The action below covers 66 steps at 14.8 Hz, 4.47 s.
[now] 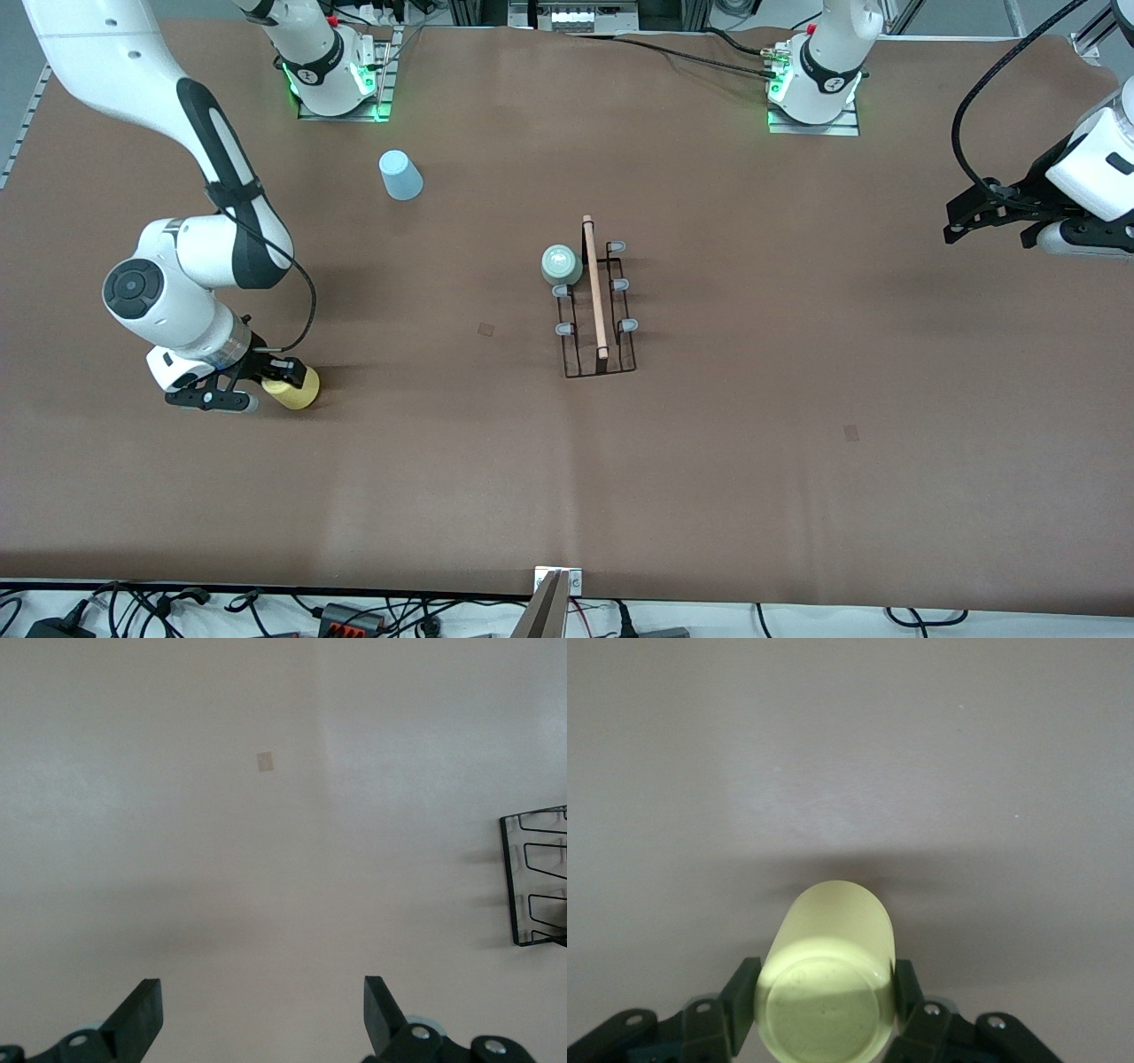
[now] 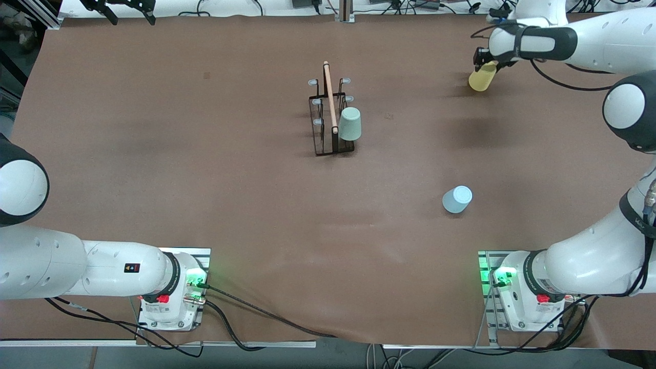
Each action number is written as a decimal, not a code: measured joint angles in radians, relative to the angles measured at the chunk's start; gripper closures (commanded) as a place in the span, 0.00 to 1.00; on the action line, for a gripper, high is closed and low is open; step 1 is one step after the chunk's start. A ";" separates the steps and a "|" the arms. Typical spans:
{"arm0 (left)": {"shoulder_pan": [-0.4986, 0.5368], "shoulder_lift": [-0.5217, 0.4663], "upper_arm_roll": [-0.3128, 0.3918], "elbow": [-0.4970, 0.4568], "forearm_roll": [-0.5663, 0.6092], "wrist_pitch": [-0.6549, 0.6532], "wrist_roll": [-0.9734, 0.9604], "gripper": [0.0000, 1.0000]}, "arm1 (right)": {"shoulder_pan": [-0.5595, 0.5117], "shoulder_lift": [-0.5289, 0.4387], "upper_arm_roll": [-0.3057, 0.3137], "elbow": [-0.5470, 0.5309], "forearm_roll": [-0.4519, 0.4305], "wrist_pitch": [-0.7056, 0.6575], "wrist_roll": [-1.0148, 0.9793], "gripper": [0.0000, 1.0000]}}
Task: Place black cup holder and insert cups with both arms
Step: 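Carry the yellow cup over the rack with the right gripper, then lower the yellow cup onto a rack peg with the right gripper, then open the right gripper and withdraw it from the rack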
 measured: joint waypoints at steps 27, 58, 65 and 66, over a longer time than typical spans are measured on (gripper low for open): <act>0.000 0.000 0.000 0.000 0.000 0.000 0.000 0.00 | 0.518 0.068 0.105 0.365 0.076 -0.170 1.046 0.82; 0.000 0.000 -0.001 0.000 0.000 0.000 0.000 0.00 | 0.172 -0.216 0.094 0.288 0.045 -0.583 0.371 0.00; 0.000 0.000 -0.001 0.000 0.000 0.000 0.000 0.00 | -0.049 -0.362 -0.040 0.264 0.045 -0.691 0.090 0.00; 0.000 0.000 -0.001 0.000 0.000 0.000 0.000 0.00 | -0.052 -0.376 -0.088 0.264 0.045 -0.697 0.034 0.00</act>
